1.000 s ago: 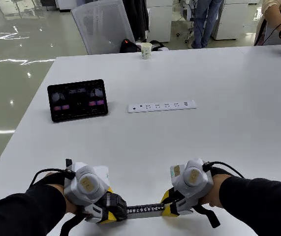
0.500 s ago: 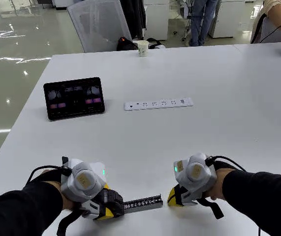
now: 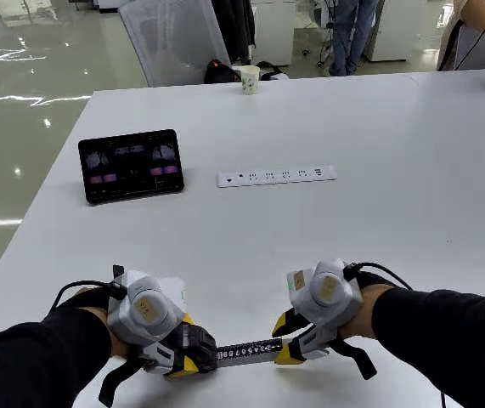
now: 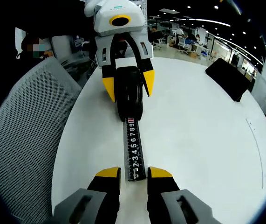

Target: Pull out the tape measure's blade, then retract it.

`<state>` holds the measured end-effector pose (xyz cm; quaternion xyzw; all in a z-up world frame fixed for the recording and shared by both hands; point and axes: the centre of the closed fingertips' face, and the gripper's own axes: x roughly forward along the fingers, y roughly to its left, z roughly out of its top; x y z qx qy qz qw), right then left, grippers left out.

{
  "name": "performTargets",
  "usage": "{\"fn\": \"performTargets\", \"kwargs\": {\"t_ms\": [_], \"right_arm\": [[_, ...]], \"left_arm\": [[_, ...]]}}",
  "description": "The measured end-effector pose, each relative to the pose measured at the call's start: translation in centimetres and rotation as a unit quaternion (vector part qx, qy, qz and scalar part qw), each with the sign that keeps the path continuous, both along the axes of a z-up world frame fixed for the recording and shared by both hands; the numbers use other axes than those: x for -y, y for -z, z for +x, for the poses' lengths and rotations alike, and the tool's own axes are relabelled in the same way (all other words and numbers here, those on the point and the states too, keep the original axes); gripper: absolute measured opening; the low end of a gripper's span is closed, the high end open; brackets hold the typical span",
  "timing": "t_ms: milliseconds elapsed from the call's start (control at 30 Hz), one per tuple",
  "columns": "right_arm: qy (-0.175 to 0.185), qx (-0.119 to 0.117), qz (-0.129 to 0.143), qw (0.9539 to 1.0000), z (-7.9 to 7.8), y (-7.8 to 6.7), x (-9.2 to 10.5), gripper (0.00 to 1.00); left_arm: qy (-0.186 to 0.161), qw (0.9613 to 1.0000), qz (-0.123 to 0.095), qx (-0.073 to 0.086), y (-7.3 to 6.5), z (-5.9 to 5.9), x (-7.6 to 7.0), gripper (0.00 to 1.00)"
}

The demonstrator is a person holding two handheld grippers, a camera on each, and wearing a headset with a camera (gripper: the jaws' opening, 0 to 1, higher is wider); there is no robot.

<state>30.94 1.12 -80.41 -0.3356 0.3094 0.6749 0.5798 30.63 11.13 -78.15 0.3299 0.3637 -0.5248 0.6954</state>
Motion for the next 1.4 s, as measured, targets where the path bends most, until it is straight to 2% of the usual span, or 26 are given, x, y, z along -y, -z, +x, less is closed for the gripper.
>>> {"fn": "performTargets", "kwargs": {"t_ms": [67, 100, 133, 167, 300, 1400], "right_arm": [[-0.004, 0.006, -0.006, 1.0000, 0.2, 0.4, -0.2, 0.19], [-0.006, 0.013, -0.012, 0.9998, 0.4, 0.6, -0.1, 0.16], [-0.007, 0.012, -0.013, 0.9998, 0.4, 0.6, -0.1, 0.14], [-0.003, 0.001, -0.016, 0.9999, 0.2, 0.7, 0.1, 0.13], [-0.020, 0.007, -0.018, 0.9996, 0.1, 0.6, 0.5, 0.12], [-0.005, 0.005, -0.023, 0.9997, 0.7, 0.5, 3.2, 0.11]], "left_arm": [[0.000, 1.0000, 0.000, 0.001, 0.0, -0.1, -0.1, 0.32], [0.000, 1.0000, -0.001, 0.001, 0.0, -0.1, -0.1, 0.32], [0.002, 1.0000, -0.001, 0.001, 0.0, -0.2, -0.1, 0.32], [0.002, 1.0000, 0.000, 0.001, 0.0, -0.1, -0.1, 0.32], [0.001, 1.0000, 0.000, -0.002, 0.0, -0.2, -0.2, 0.32], [-0.007, 1.0000, 0.000, 0.000, -0.1, -0.1, -0.2, 0.32]]}}
